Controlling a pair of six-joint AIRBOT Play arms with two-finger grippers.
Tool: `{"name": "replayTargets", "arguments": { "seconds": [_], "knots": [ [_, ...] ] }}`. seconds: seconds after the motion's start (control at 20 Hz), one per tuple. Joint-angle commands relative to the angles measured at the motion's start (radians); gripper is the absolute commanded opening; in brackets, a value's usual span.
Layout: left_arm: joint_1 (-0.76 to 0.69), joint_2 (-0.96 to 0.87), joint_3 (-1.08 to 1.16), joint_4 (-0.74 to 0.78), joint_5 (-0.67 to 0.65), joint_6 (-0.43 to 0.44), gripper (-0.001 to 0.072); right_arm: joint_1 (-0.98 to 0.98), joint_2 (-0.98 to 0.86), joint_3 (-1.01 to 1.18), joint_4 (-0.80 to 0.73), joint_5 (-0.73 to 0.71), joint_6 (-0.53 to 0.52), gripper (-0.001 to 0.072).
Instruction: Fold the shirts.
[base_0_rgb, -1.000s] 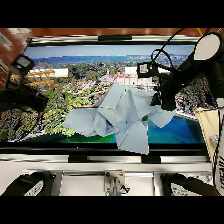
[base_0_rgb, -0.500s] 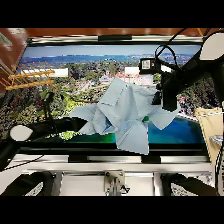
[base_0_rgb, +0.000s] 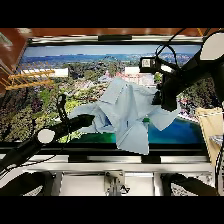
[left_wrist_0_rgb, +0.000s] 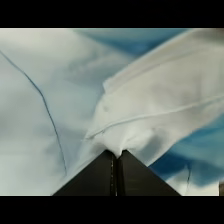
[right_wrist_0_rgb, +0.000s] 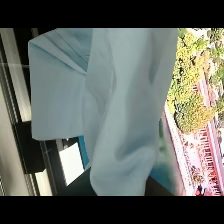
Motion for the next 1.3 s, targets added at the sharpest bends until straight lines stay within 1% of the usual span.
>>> {"name": "replayTargets", "arguments": {
  "seconds": [0.0, 0.05, 0.1, 0.15, 0.2, 0.3, 0.4, 0.5, 0.6, 0.75, 0.85, 1.0, 1.25],
  "knots": [
    [0.063, -0.008, 0.03, 0.0, 0.099, 0.003, 0.0056, 0.0, 0.001, 0.0, 0.0, 0.0, 0.01, 0.0064],
    [0.095, -0.003, 0.045, 0.001, 0.098, 0.004, 0.0056, 0.0, 0.001, 0.0, 0.0, -0.002, 0.016, 0.0065],
    [0.131, 0.004, 0.064, 0.004, 0.098, 0.031, 0.0056, 0.0, 0.001, 0.0, 0.0, -0.003, 0.017, 0.0064],
    [0.172, 0.011, 0.086, 0.004, 0.08, 0.077, 0.0056, 0.0, 0.001, 0.0, 0.002, -0.005, 0.017, 0.0065],
    [0.228, 0.015, 0.117, 0.004, 0.031, 0.117, 0.0056, 0.0, 0.001, 0.0, 0.007, -0.005, 0.016, 0.0065],
    [0.336, 0.01, 0.186, 0.004, -0.114, 0.156, 0.0055, 0.0, 0.001, 0.0, 0.052, -0.021, 0.016, 0.0064],
    [0.404, 0.01, 0.235, 0.004, -0.222, 0.193, 0.0056, 0.0, 0.001, 0.0, 0.07, -0.041, 0.016, 0.0064],
    [0.439, 0.01, 0.265, 0.004, -0.281, 0.202, 0.0056, 0.0, 0.001, 0.0, 0.06, -0.053, 0.017, 0.0064],
    [0.453, 0.01, 0.282, 0.004, -0.331, 0.237, 0.0056, 0.0, 0.001, 0.0, 0.021, -0.066, 0.024, 0.0064],
    [0.453, 0.012, 0.285, 0.017, -0.417, 0.242, 0.0056, 0.0, 0.001, 0.0, -0.022, -0.138, 0.05, 0.0064],
    [0.452, 0.019, 0.285, 0.049, -0.478, 0.311, 0.0055, 0.0, 0.0, 0.0, -0.029, -0.183, 0.05, 0.0064],
    [0.452, 0.05, 0.294, 0.056, -0.481, 0.319, 0.0055, 0.0, 0.0, 0.0, -0.048, -0.203, 0.05, 0.0064],
    [0.452, 0.054, 0.388, 0.056, -0.385, 0.318, 0.0055, 0.001, 0.0, 0.0, -0.047, -0.143, 0.049, 0.0064]
  ]
}}
